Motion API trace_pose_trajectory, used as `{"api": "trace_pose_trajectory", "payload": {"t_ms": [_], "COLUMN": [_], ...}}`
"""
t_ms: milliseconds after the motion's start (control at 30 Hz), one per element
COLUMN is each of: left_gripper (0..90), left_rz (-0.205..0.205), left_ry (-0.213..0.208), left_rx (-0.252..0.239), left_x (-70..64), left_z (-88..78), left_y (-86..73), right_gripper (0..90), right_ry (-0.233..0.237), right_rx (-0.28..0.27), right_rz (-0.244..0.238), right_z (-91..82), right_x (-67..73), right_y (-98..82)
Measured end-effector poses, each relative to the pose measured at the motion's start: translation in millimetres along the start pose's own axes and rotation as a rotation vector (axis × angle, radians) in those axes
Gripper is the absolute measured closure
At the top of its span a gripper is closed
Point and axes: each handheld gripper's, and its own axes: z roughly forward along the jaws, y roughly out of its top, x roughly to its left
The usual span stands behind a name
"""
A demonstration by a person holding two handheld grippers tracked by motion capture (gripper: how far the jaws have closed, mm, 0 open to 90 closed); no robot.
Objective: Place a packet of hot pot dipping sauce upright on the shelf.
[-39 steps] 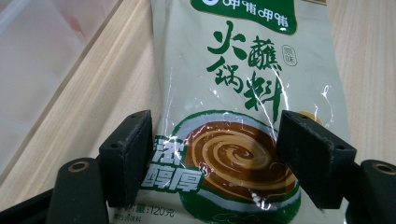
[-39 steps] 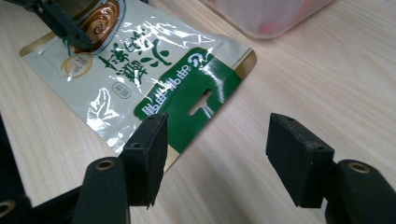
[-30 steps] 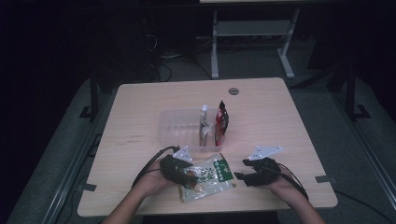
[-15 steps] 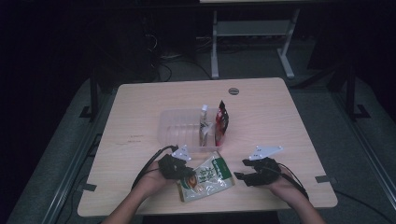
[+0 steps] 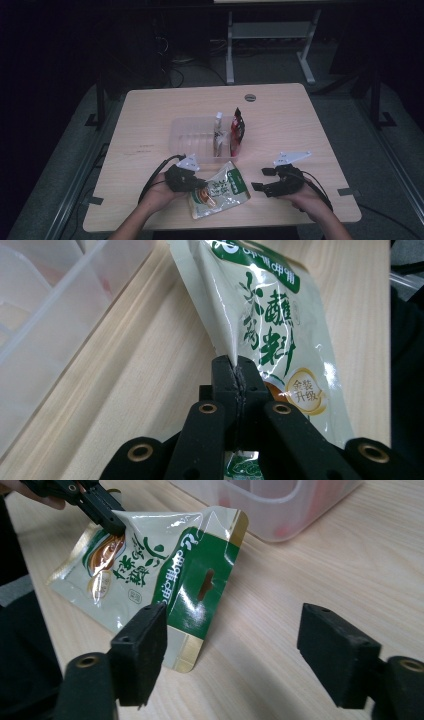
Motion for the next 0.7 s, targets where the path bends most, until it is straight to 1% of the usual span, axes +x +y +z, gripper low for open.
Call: {"api": "trace_pose_trajectory", "payload": {"t_ms": [33,67,133,233,267,300,367,433,467,500,533,600,667,700], "left_gripper": [89.5,89.5,89.5,89.5,89.5,89.5,89.5,89.5,89.5,89.5,89.5,89.5,89.5,89.5], "left_rz": [-0.002,0.008,0.003,0.005,-0.001,0.003,0.001,0.001,0.009,0.010,0.009,0.015,0.008,0.020], "left_ry": [0.000,-0.001,-0.007,-0.018,-0.021,-0.020,-0.021,-0.020,-0.016,-0.018,-0.020,-0.028,-0.031,-0.029], "left_rx": [-0.005,-0.011,-0.026,-0.048,-0.061,-0.063,-0.083,-0.093,-0.096,-0.103,-0.110,-0.123,-0.136,-0.138], "left_x": [-0.7,-1.0,-2.4,-3.2,-3.9,-3.7,-4.8,-5.6,-5.7,-6.2,-6.8,-7.8,-10.1,-10.3], "left_z": [-1.0,-2.8,-5.0,-9.7,-11.5,-13.0,-16.5,-20.1,-23.1,-24.5,-26.1,-28.8,-30.5,-31.4], "left_y": [0.2,0.5,1.0,2.0,2.1,2.4,2.2,2.0,1.7,1.5,1.2,0.6,0.8,1.4], "right_gripper": [25.6,24.8,23.2,22.7,22.6,22.4,21.9,21.3,20.8,20.4,20.3,20.2,20.3,20.4], "right_ry": [0.008,0.014,0.028,0.051,0.059,0.067,0.084,0.094,0.099,0.108,0.113,0.135,0.155,0.160], "right_rx": [0.000,-0.001,0.004,0.006,0.006,0.006,0.003,0.003,-0.001,-0.001,-0.006,-0.015,-0.021,-0.019], "right_rz": [0.005,0.004,0.011,0.014,0.015,0.019,0.014,0.010,0.004,0.013,0.010,0.017,0.024,0.015], "right_z": [-0.8,-0.9,-1.3,-0.5,-0.3,0.0,0.9,1.6,2.2,2.6,2.9,3.4,4.6,5.7], "right_x": [0.4,0.4,1.6,3.4,4.3,5.3,6.8,8.5,8.9,10.5,10.8,12.2,14.0,14.6], "right_y": [0.8,0.9,1.7,2.4,2.8,3.4,4.3,4.7,4.9,5.4,5.7,7.4,9.2,9.8]}}
